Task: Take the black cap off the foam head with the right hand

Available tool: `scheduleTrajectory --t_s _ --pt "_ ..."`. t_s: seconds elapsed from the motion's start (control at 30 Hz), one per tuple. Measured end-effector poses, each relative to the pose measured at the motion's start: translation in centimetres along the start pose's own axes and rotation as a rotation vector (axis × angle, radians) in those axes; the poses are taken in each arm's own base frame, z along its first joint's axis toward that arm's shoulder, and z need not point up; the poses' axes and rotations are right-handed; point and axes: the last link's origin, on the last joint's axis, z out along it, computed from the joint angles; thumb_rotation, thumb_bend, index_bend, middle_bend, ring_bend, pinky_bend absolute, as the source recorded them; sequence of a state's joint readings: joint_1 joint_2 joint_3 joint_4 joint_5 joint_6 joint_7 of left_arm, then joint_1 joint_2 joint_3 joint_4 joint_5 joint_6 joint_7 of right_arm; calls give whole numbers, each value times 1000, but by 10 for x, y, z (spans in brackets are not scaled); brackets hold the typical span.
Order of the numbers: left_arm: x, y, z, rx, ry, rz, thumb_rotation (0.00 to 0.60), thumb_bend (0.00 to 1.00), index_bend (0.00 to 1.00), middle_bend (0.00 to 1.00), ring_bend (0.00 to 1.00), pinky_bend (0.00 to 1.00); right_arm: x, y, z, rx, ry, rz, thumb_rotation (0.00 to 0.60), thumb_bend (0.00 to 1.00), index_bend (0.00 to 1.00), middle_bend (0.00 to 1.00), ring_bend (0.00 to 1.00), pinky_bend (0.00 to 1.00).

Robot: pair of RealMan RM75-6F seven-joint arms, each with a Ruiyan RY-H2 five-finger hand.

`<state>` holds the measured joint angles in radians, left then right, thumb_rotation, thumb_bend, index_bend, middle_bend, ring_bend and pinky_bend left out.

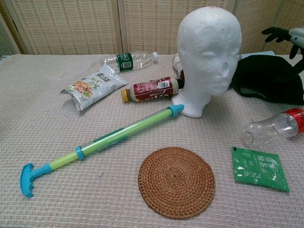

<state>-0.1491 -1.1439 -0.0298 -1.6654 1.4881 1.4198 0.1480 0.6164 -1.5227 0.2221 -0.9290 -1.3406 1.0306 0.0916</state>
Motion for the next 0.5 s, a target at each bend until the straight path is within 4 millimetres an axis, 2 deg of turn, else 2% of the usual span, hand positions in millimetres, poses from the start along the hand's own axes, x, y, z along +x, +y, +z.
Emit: scheduleTrajectory --t_s 0.17,0.27,0.37,0.5 --pt "2 -3 1 5 11 9 600 133 55 55 60 184 18 8 -22 -5 3 12 600 0 0 67 80 314" --pt "3 -5 1 10 14 14 600 133 56 55 60 184 30 15 -44 -11 6 17 600 0 0 100 102 314" --pt "4 -5 1 12 16 17 600 133 56 55 60 184 41 21 -73 -20 8 24 600 0 0 133 132 318" --pt "6 -6 0 16 21 18 600 133 56 55 61 184 52 31 -123 -44 11 32 600 0 22 177 161 344"
